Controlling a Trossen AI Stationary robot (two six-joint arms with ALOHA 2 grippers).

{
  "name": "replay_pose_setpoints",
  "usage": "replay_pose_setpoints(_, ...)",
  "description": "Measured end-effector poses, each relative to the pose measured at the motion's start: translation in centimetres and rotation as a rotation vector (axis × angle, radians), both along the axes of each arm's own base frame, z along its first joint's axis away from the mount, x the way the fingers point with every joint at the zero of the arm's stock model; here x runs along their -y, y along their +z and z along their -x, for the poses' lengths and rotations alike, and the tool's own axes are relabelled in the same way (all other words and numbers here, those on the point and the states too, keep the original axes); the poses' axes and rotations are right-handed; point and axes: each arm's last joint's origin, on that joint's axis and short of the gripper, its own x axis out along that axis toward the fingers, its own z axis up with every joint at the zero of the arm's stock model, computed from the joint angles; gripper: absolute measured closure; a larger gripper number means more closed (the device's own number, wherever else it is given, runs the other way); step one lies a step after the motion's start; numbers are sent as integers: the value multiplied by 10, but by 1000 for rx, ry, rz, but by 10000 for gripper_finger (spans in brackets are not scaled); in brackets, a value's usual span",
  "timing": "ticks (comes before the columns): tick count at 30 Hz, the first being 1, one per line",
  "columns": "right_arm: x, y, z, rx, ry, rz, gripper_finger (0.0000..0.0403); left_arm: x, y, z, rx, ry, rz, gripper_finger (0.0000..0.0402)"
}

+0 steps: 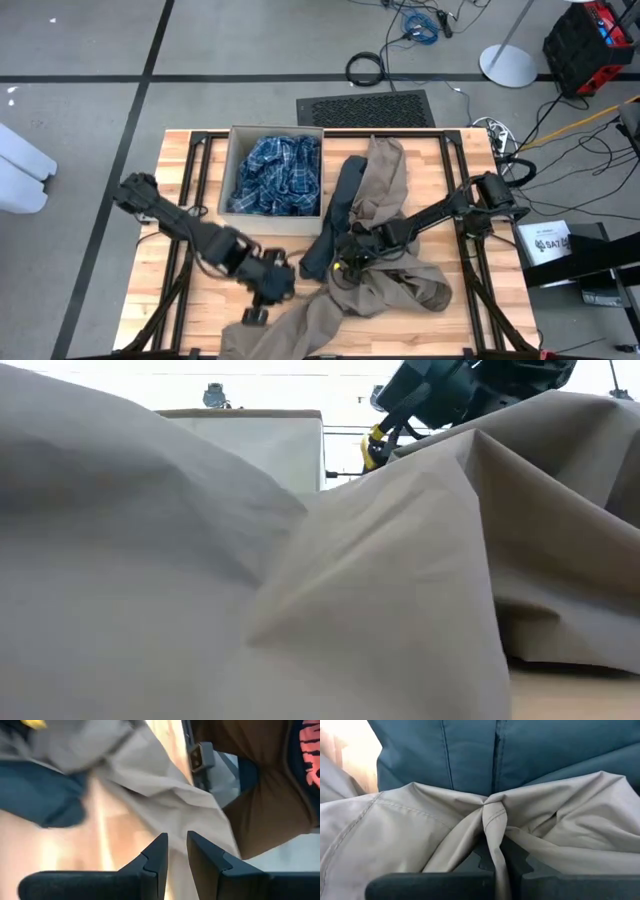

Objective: Sort clothes
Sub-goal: Put the brown jacket into the white laundry bin

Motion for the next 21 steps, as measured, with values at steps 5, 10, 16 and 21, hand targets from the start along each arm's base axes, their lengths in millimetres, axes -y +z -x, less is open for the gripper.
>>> replay_pose_setpoints(5,0,8,1,22,17,-12,402,26,-22,-8,-111,45,87,323)
replay_pose_setpoints(10,1,10,0,36,20,-17,402,35,-28,-13,-104,39,121,312)
replay_pose_setpoints(16,4,10,-1,44,5,-26,402,46,-32,-7,-130,36,115,277)
replay_pose_setpoints(21,2,10,-1,48,-7,-36,403,45,-44,0,-173,177,-48,261)
